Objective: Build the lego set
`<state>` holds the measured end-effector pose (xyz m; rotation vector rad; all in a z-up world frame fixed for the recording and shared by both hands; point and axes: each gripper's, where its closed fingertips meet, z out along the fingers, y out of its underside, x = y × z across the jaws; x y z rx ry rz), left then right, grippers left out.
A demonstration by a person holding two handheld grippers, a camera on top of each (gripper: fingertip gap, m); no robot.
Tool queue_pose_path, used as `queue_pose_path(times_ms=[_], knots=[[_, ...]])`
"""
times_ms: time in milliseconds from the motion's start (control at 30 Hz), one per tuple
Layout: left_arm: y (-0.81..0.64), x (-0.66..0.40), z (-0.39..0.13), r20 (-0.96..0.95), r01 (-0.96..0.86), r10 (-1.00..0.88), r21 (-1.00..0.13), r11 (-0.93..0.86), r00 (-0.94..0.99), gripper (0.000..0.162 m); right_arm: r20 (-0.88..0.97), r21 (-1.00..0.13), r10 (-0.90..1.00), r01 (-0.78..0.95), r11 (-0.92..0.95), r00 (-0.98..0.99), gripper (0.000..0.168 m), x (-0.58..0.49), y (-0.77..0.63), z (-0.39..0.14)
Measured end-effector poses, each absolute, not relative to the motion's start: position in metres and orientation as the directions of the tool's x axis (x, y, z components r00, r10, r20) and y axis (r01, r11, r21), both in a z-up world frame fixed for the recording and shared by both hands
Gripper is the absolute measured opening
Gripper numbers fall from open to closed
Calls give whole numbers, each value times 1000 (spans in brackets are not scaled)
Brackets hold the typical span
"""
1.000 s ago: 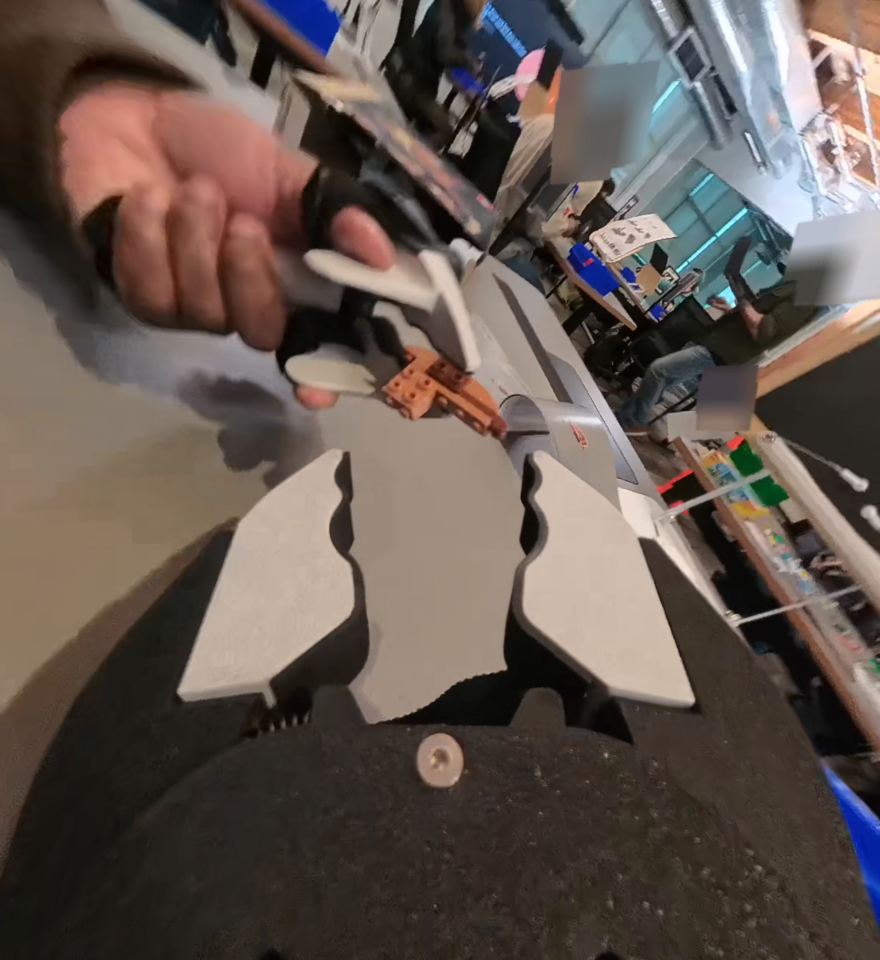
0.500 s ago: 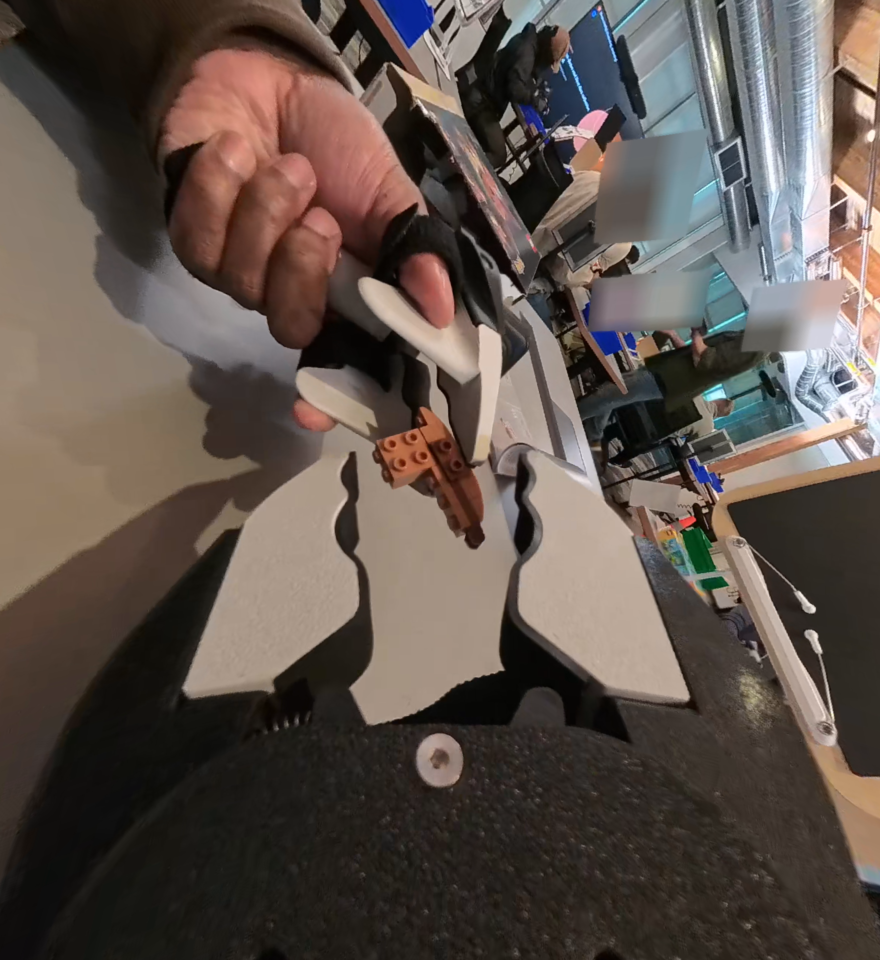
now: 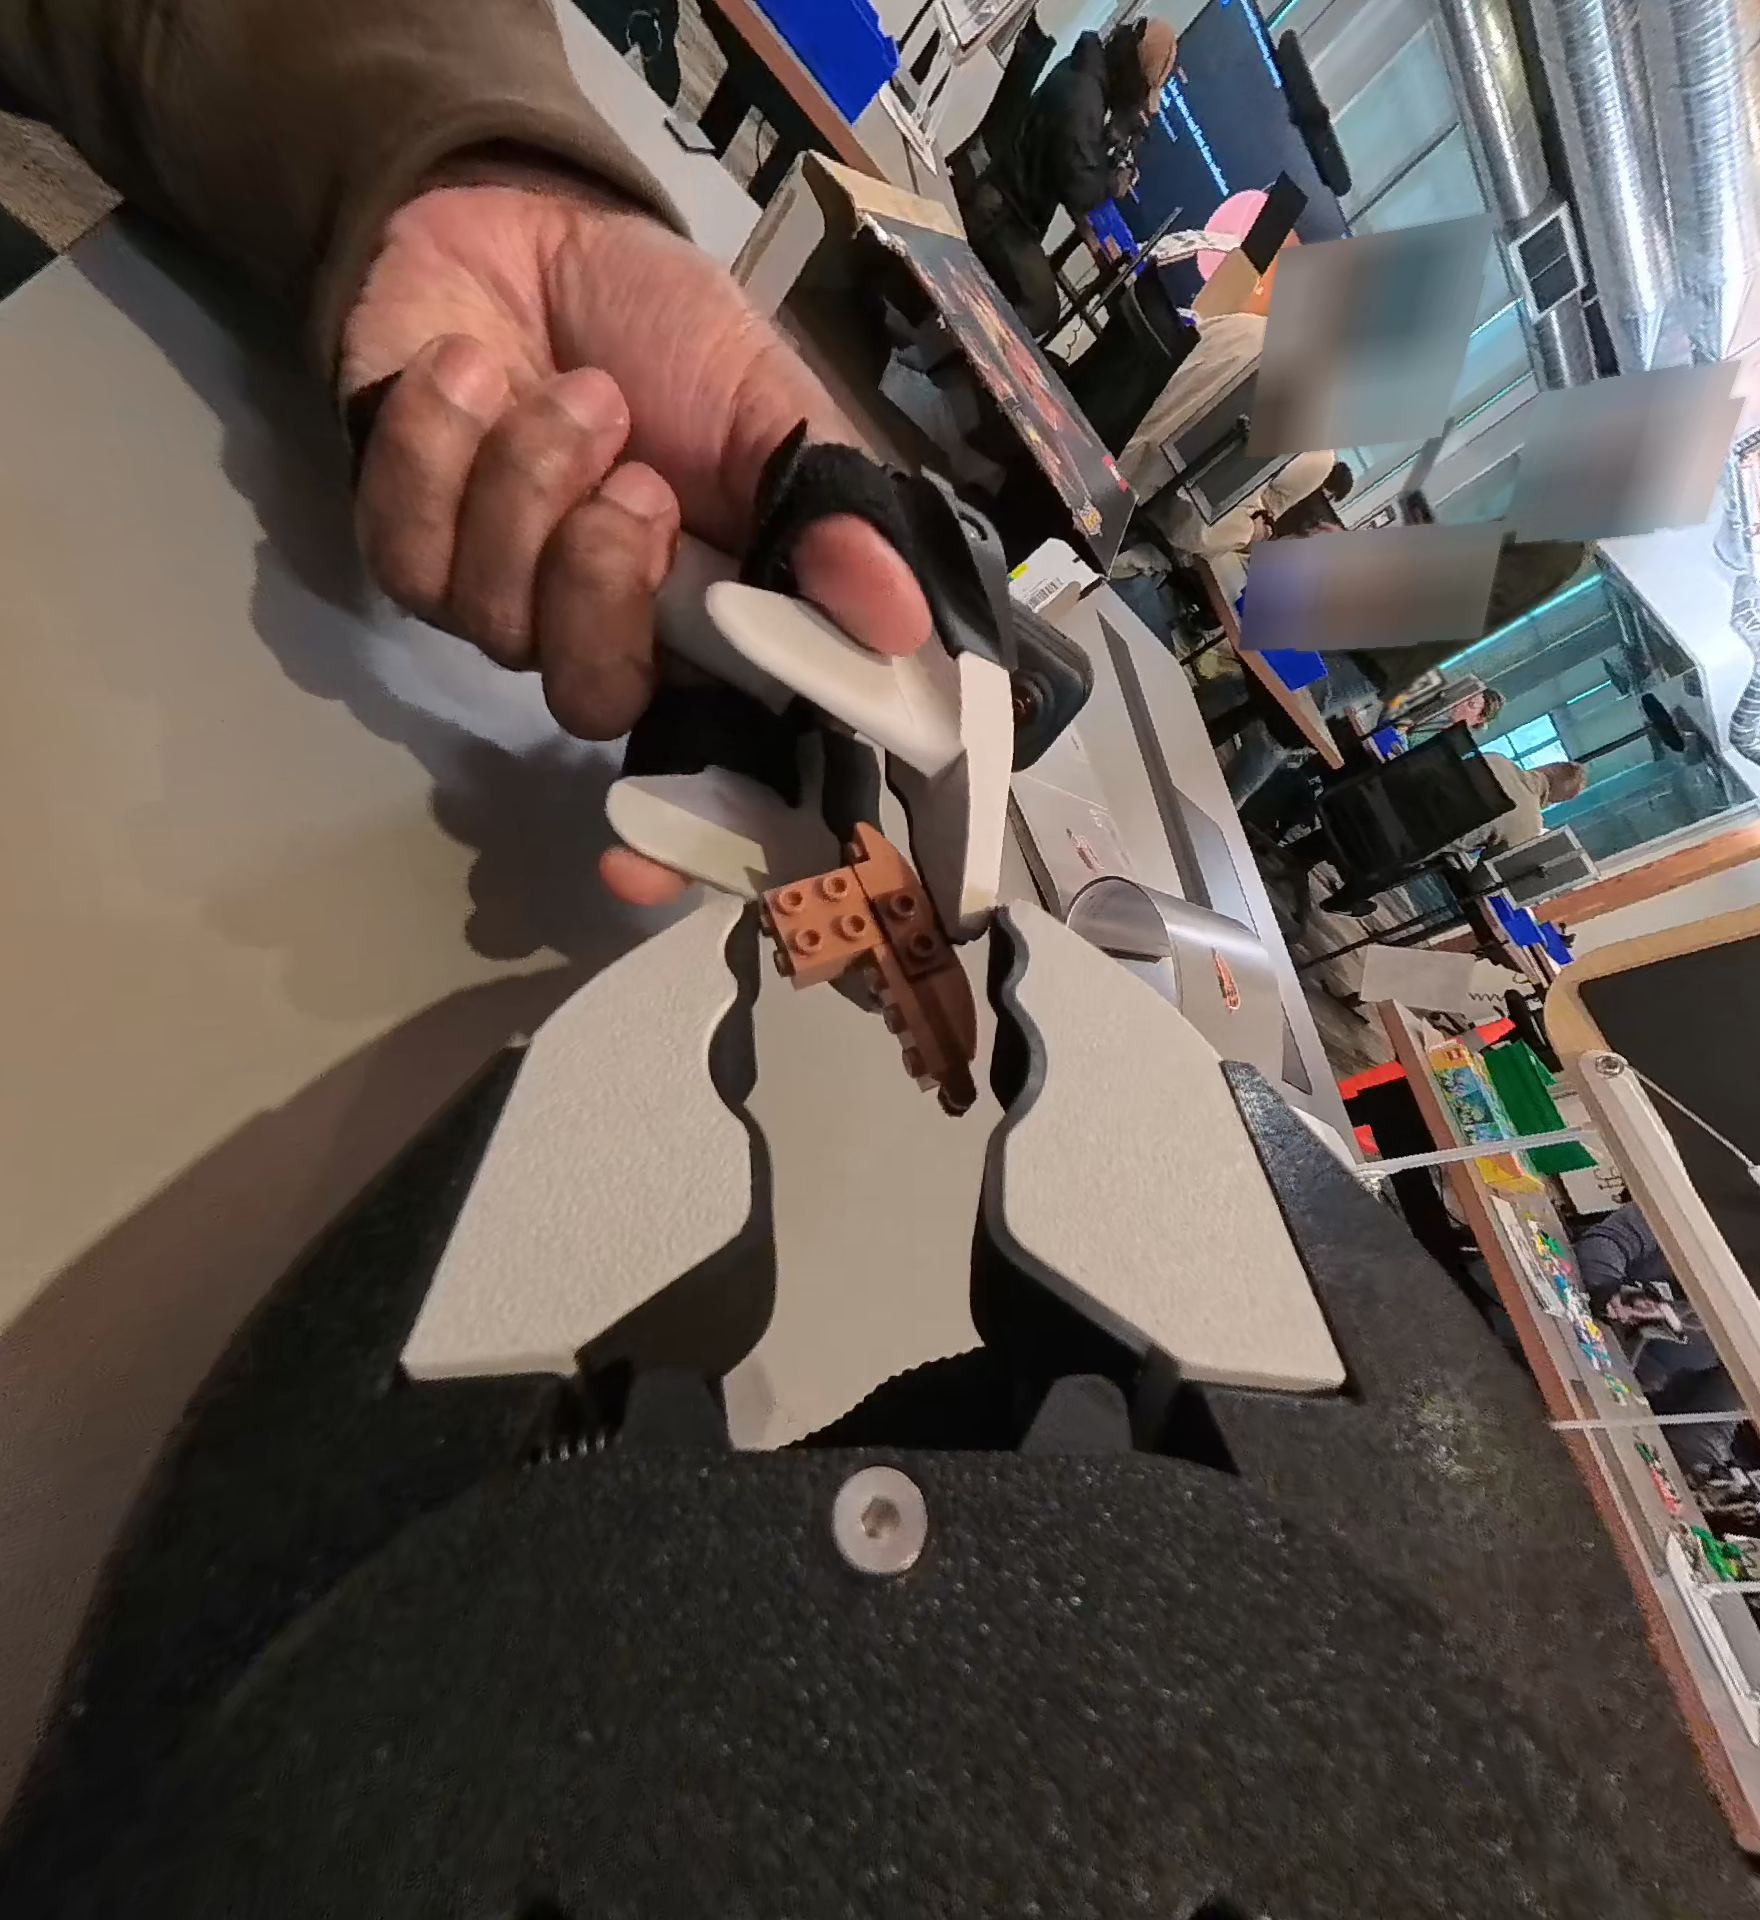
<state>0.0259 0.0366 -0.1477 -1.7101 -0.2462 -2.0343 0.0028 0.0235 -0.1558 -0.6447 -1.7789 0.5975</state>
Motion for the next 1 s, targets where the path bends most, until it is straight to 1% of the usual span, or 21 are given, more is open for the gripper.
queue_pose_path(times_ms=[233, 300, 333, 567, 867, 1000], knots=[[38, 25, -139, 936, 498, -291, -160, -852, -196, 19, 675, -698, 708, 131, 704, -208, 41, 2, 26, -149], [38, 23, -134, 923, 514, -309, -156, -843, -227, 29, 672, -698, 713, 149, 701, -201, 40, 2, 29, -150], [39, 22, -134, 920, 522, -319, -162, -837, -226, 30, 672, -699, 714, 152, 699, -197, 40, 2, 30, -151], [42, 18, -137, 917, 546, -337, -174, -820, -214, 29, 681, -681, 710, 201, 704, -179, 40, 0, 35, -155], [41, 13, -136, 888, 564, -453, -333, -756, -83, 29, 669, -684, 729, 264, 680, -143, 39, -5, 37, -156], [39, 12, -139, 853, 540, -522, -451, -711, 25, 30, 647, -689, 749, 311, 654, -143, 38, -7, 38, -158]])
